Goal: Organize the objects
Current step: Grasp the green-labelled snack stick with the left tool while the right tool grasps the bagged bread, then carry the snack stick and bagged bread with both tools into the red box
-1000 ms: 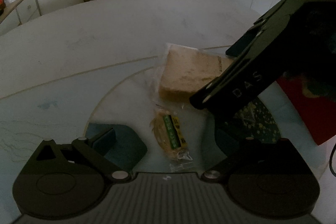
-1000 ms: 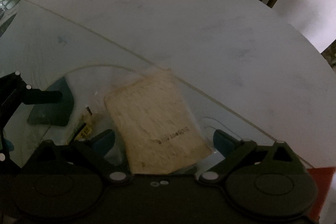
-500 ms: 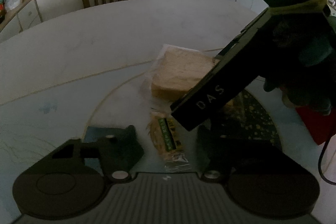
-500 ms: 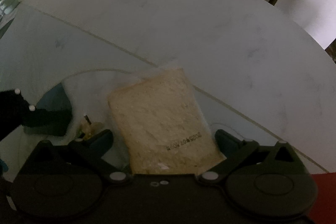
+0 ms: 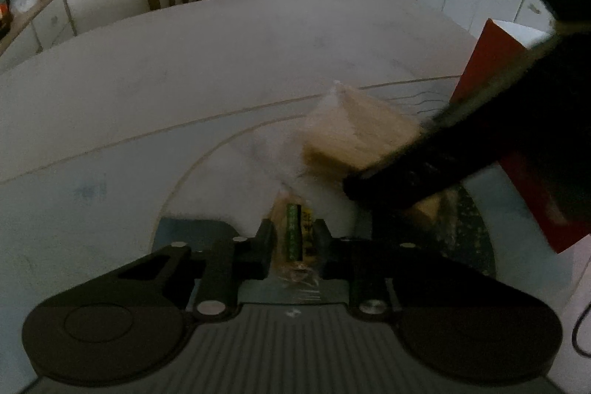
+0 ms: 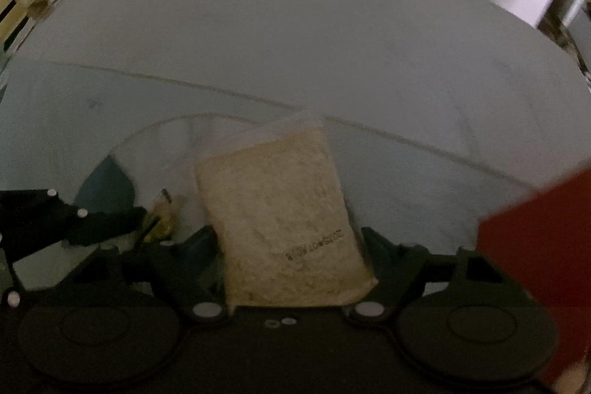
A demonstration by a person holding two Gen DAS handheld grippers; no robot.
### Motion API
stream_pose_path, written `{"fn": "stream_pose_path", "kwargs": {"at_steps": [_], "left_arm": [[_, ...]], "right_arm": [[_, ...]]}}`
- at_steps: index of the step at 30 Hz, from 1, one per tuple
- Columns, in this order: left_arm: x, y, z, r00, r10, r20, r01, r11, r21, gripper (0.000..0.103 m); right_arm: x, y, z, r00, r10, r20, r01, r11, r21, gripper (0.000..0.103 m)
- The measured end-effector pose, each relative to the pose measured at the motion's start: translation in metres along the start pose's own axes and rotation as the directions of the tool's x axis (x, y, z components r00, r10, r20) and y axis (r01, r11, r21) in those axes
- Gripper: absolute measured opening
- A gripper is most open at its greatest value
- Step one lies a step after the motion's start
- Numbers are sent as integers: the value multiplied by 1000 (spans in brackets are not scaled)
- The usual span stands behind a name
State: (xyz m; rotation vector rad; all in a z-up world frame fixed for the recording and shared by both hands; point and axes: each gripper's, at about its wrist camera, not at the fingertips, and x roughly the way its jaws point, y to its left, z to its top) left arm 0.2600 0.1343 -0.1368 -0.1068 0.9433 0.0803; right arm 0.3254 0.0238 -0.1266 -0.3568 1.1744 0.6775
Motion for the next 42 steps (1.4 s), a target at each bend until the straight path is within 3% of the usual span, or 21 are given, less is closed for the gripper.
{"fn": "stream_pose_path", "kwargs": {"at_steps": [11,21,31,42], "left_arm": [[-15,8,-9,997,-65,-31,63,996,-65,20],[-61,7,-12,992,-125,-19,121,981,-152,20],[-102,-24,3,988,-149,39,152,983,-102,20],[-118,-73,30,979,-189,80,192,981,-40,20]], "right_arm": [[-45,5,-41,999,32,15,-34,982,185,80],[-95,6,-75,997,31,66,-48,962,270,80],[-133,-12,-97,992,-11,124,-31,943,330,80],[-168,-54,-117,981,-66,183,-9,924,381,80]]}}
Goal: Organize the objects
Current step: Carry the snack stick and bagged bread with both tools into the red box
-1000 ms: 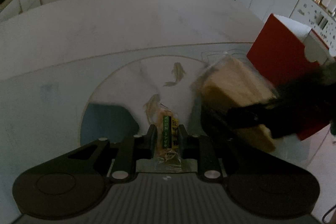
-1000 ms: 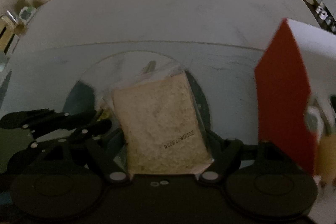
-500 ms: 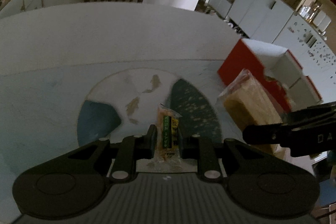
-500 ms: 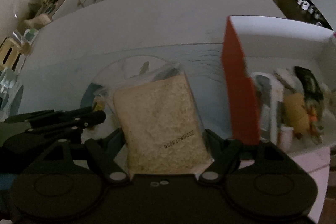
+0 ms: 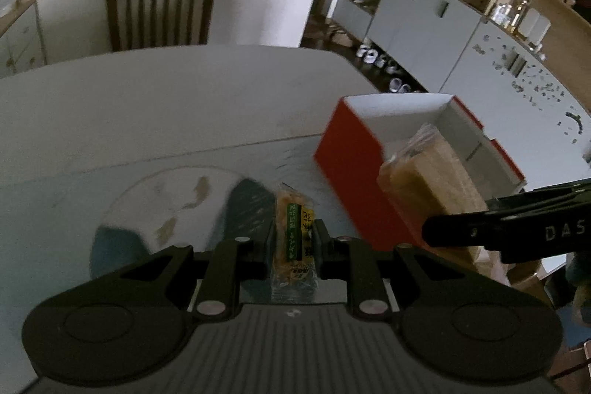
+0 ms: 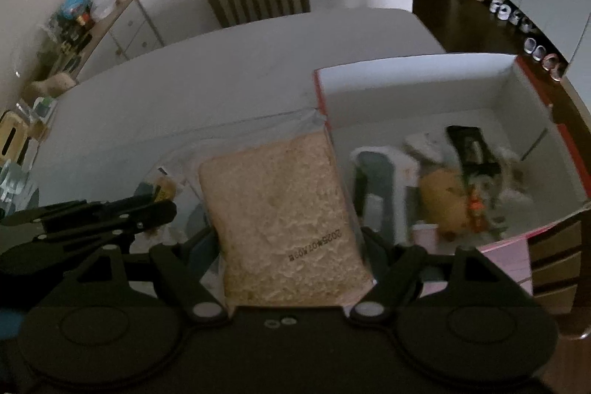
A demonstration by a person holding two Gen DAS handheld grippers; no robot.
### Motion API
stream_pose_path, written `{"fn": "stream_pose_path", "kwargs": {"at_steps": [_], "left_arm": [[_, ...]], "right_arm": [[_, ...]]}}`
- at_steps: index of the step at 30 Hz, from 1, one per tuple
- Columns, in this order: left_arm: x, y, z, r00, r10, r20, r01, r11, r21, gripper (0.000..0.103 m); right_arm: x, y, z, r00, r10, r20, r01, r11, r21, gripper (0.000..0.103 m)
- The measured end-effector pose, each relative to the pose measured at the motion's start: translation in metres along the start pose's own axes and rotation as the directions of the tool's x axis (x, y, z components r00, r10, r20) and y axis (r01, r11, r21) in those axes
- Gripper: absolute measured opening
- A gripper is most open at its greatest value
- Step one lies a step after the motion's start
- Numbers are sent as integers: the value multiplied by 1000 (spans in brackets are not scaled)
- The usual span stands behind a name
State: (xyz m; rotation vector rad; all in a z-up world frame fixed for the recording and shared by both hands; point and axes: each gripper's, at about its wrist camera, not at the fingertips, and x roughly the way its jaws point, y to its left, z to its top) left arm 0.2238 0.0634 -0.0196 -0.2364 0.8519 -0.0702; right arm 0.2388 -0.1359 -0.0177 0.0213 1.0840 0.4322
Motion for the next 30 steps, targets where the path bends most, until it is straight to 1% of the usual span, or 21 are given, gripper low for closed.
{"fn": "stream_pose_path", "kwargs": {"at_steps": [9,18,25,28,30], "left_arm": [[14,-52,17,1000,-21,21,20,998,53,20],[41,-105,32,999,-34,22,31,994,101,20],[69,-141,42,1000,-22,-1,22,991,133,20],[84,-152,46,1000,-14,-19,16,989,148,20],[94,-158,48,1000,-4,-28,9,986,164,20]], "right_arm": [[-13,-46,4,1000,-17,23,16,1000,16,80],[-20,-101,16,998,-47,47,45,998,42,80],[-18,-148,30,995,-86,59,82,994,72,80],[-12,-169,38,993,-96,62,90,991,97,80],[-7,-180,43,995,-88,55,82,990,115,80]]}}
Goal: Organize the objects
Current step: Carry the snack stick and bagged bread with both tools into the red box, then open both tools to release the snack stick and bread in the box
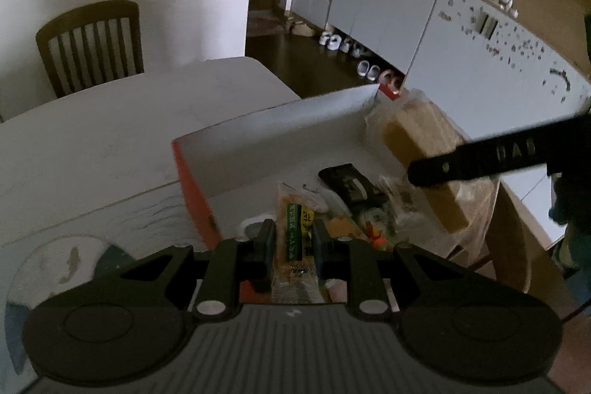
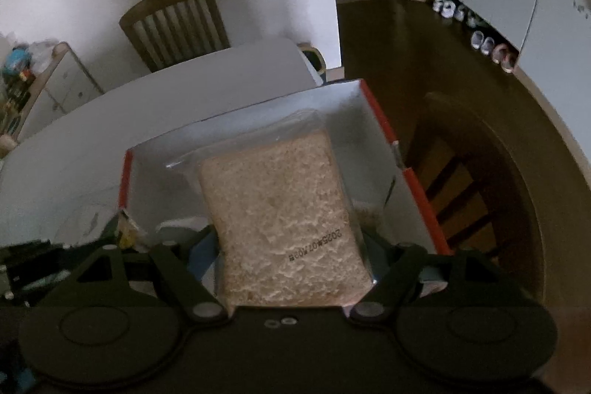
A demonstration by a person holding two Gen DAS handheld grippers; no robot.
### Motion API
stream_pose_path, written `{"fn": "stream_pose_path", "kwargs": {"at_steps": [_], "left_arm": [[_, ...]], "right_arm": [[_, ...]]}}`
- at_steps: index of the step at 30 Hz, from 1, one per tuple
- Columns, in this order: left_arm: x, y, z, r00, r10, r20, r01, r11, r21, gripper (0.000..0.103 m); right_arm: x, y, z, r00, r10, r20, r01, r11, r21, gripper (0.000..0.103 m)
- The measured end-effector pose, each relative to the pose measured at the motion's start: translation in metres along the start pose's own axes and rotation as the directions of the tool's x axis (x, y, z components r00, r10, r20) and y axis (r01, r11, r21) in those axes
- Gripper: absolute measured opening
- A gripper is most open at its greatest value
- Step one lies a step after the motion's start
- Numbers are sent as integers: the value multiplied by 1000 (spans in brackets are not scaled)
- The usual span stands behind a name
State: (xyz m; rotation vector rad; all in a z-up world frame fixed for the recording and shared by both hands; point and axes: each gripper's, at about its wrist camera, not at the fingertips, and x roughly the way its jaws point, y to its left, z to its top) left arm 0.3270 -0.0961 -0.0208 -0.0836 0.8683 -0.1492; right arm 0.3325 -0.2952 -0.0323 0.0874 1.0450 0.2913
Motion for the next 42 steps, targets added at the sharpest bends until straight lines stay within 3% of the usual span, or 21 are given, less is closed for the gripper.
{"fn": "stream_pose_path", "kwargs": {"at_steps": [6,14,26,35,42], "left_arm": [[33,-12,7,998,-1,-57,2,1000,4,20],[68,-28,0,992,38,-122,-28,996,81,20],[95,-22,-2,976,33,-215,-21,998,59,20],[99,-22,-3,973,30,-228,-15,998,66,20],[96,-21,-3,976,11,-217,2,998,60,20]], "right_arm": [[22,-11,8,1000,-17,-9,17,1000,-3,80],[54,0,4,998,-27,-48,26,999,-38,80],[87,2,-4,990,-77,-115,69,995,-70,80],[91,1,-10,988,-77,-131,70,996,-53,79],[80,-2,-8,993,-59,-98,56,998,-31,91]]}}
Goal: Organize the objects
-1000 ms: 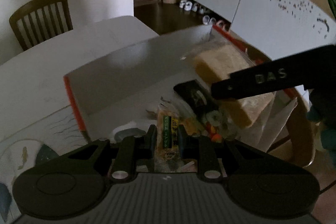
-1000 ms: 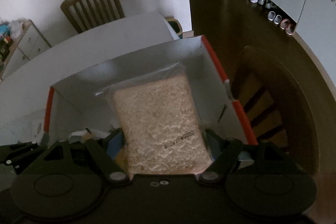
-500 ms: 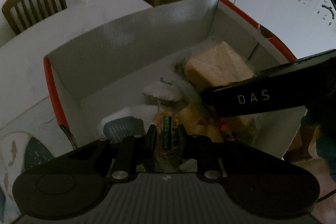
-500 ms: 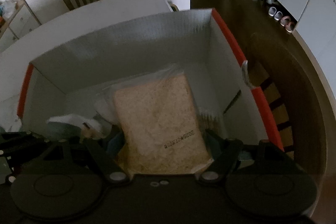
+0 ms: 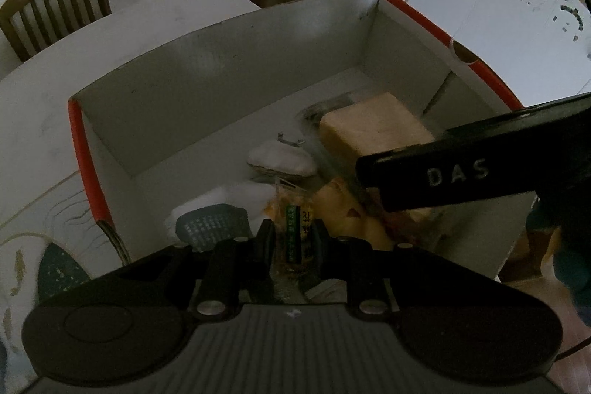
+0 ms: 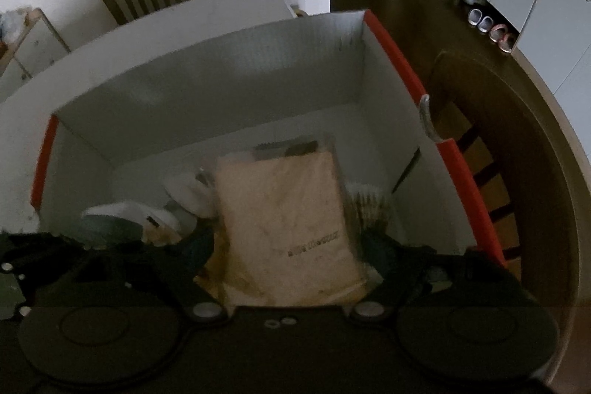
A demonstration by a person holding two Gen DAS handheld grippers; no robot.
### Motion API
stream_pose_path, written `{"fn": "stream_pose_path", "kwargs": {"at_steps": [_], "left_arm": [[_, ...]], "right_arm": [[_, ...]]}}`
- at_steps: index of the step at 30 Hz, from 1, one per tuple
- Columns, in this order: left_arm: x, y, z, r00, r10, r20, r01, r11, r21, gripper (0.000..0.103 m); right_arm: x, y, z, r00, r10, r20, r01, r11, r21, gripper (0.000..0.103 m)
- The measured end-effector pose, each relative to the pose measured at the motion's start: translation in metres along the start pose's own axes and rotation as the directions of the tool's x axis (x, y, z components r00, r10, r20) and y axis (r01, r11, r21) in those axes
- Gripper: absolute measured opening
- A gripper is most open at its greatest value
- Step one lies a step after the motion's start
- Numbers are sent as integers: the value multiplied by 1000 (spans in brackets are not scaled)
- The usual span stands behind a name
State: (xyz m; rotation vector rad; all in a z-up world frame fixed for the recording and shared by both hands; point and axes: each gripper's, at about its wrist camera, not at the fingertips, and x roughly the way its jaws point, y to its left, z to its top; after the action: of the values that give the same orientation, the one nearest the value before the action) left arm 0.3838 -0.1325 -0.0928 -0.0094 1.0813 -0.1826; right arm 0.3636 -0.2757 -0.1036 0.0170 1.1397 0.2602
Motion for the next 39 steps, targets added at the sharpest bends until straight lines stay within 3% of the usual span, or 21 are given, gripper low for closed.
{"fn": "stream_pose_path", "kwargs": {"at_steps": [4,12,16,18,20,29,39], "left_arm": [[-3,2,0,1000,-20,-2,20,999,-41,20],[-17,0,-5,1000,-19,15,19,999,-36,21],[-28,1,-8,998,-47,32,48,999,-20,29],[-34,1,-9,997,-59,46,60,998,-10,37],[-43,1,-11,996,-63,67,63,998,1,70],[-75,17,-22,987,-90,130,89,996,9,71],[-119,35,-43,973,-92,214,88,996,28,73]], "right_arm": [[-7,1,-1,1000,-6,13,6,1000,0,95],[-29,1,-4,998,-2,57,2,1000,4,97],[-43,1,-6,997,4,80,-6,1000,19,97],[-50,3,-7,996,11,90,-13,1000,23,97],[-57,5,-7,995,10,103,-12,1000,18,97],[-90,16,-22,986,21,165,-24,999,20,97],[-136,36,-47,954,73,290,-62,997,-45,103]]}}
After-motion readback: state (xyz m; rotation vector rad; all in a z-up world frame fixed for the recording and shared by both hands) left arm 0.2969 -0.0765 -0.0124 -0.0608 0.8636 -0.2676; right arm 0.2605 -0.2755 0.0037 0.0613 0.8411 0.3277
